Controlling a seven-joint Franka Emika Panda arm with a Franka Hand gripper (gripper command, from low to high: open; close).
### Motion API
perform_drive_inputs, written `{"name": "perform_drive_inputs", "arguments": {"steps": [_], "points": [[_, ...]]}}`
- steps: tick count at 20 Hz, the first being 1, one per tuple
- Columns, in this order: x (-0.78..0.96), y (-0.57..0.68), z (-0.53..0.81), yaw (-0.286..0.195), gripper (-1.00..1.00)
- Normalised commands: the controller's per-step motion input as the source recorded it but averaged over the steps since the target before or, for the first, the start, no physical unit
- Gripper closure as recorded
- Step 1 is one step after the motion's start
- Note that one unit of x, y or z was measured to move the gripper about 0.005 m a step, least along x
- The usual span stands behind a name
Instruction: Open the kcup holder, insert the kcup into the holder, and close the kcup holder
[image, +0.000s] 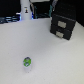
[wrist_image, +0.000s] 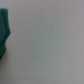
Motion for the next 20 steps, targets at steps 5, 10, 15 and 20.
{"name": "perform_drive_inputs", "arguments": {"steps": [5, 10, 15, 20], "points": [[-0.17, 0.74, 0.07, -0.182, -1.0], [-0.09, 0.79, 0.02, -0.185, -1.0], [-0.06, 0.83, -0.01, -0.182, -1.0], [-0.15, 0.78, -0.08, -0.179, -1.0]]}}
